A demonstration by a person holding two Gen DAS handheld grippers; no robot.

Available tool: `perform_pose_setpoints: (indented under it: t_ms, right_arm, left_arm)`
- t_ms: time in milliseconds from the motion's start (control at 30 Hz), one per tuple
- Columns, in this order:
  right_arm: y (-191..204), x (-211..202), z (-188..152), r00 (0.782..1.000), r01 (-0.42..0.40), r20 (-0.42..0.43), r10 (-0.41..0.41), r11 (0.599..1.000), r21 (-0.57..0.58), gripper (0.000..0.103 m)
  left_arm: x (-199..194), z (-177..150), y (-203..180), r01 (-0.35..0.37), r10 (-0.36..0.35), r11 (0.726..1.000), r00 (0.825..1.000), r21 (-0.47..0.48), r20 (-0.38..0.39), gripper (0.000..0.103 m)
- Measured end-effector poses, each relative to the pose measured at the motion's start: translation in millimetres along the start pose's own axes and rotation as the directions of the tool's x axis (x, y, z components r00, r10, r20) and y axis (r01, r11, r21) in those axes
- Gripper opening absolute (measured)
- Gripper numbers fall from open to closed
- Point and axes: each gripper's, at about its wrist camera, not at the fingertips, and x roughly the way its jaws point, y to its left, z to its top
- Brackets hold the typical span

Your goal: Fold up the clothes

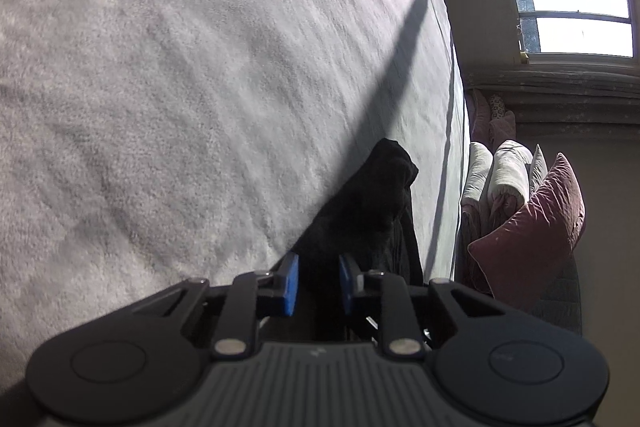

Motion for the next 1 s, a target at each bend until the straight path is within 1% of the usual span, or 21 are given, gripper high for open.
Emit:
perform_pose_setpoints:
  t_ms: [67, 167, 233, 300, 367, 467, 533, 600, 667, 700, 767, 800, 833, 867, 900, 933, 1000]
  right_arm:
    - [2.3, -1.5, 1.4, 1.0, -0.001, 0.002, 0.001, 1.0, -0.01, 0.005]
    - [8.6, -5.9, 6.2, 1.0, -0.02, 0.016, 0.02, 0.999, -0.029, 0.005]
    - [15.0, -7.9, 11.3, 0.999, -0.036, 0.03, 0.038, 0.998, -0.047, 0.004]
    - [23.6, -6.8, 19.3, 0.997, -0.058, 0.047, 0.061, 0.996, -0.064, 0.004]
    - [31.8, -4.0, 27.3, 0.995, -0.078, 0.062, 0.083, 0.994, -0.076, 0.004]
    - [46.9, 7.1, 44.0, 0.989, -0.114, 0.086, 0.12, 0.99, -0.079, 0.004]
    - [58.2, 16.8, 55.1, 0.984, -0.139, 0.097, 0.147, 0.987, -0.08, 0.004]
    - [66.9, 25.9, 62.4, 0.981, -0.16, 0.096, 0.167, 0.984, -0.079, 0.004]
    - [75.4, 37.6, 67.8, 0.98, -0.177, 0.083, 0.183, 0.982, -0.071, 0.004]
    - [77.9, 43.7, 69.0, 0.98, -0.182, 0.068, 0.187, 0.981, -0.065, 0.004]
    - [79.2, 50.5, 69.7, 0.98, -0.188, 0.048, 0.191, 0.981, -0.05, 0.012]
    - [76.3, 48.8, 68.9, 0.979, -0.195, 0.05, 0.197, 0.98, -0.04, 0.016]
    - [72.2, 45.3, 68.6, 0.977, -0.204, 0.051, 0.205, 0.979, -0.027, 0.021]
    - [68.1, 41.3, 68.4, 0.976, -0.211, 0.053, 0.212, 0.977, -0.013, 0.036]
    - [63.5, 35.9, 68.4, 0.975, -0.213, 0.062, 0.212, 0.977, 0.0, 0.046]
    - [57.4, 29.7, 67.5, 0.975, -0.209, 0.079, 0.207, 0.978, 0.01, 0.055]
    - [40.7, 16.8, 66.6, 0.978, -0.185, 0.108, 0.18, 0.982, 0.036, 0.055]
  left_arm:
    - [1.4, 1.6, -3.2, -0.029, 0.028, 0.999, 1.0, 0.024, 0.013, 0.002]
    - [-10.7, 6.7, -9.5, -0.074, 0.066, 0.994, 0.993, 0.082, 0.094, 0.002]
    - [-20.6, 11.6, -12.8, -0.109, 0.09, 0.988, 0.983, 0.113, 0.159, 0.002]
    - [-31.4, 17.5, -15.4, -0.142, 0.108, 0.98, 0.968, 0.14, 0.228, 0.002]
    - [-42.1, 25.4, -17.2, -0.155, 0.102, 0.974, 0.951, 0.165, 0.29, 0.002]
    - [-56.9, 36.5, -19.0, -0.176, 0.091, 0.964, 0.921, 0.198, 0.378, 0.002]
    - [-65.6, 42.0, -17.4, -0.182, 0.078, 0.96, 0.903, 0.211, 0.423, 0.002]
    - [-69.5, 44.4, -18.2, -0.18, 0.066, 0.96, 0.889, 0.213, 0.453, 0.002]
    - [-71.4, 46.6, -19.3, -0.183, 0.059, 0.958, 0.878, 0.22, 0.474, 0.002]
    - [-71.7, 47.8, -18.7, -0.183, 0.056, 0.957, 0.876, 0.224, 0.478, 0.002]
    - [-70.7, 49.7, -16.1, -0.171, 0.048, 0.96, 0.88, 0.223, 0.472, 0.003]
    - [-69.3, 50.1, -15.5, -0.165, 0.045, 0.962, 0.884, 0.219, 0.465, 0.008]
    - [-67.2, 49.8, -16.4, -0.162, 0.048, 0.964, 0.887, 0.213, 0.459, 0.014]
    - [-67.2, 49.8, -16.1, -0.162, 0.049, 0.964, 0.887, 0.211, 0.459, 0.031]
    - [-67.3, 49.6, -16.0, -0.166, 0.052, 0.964, 0.886, 0.21, 0.461, 0.047]
    - [-67.3, 49.1, -16.3, -0.177, 0.062, 0.962, 0.883, 0.209, 0.465, 0.051]
    - [-65.0, 48.4, -15.6, -0.194, 0.08, 0.959, 0.884, 0.207, 0.46, 0.052]
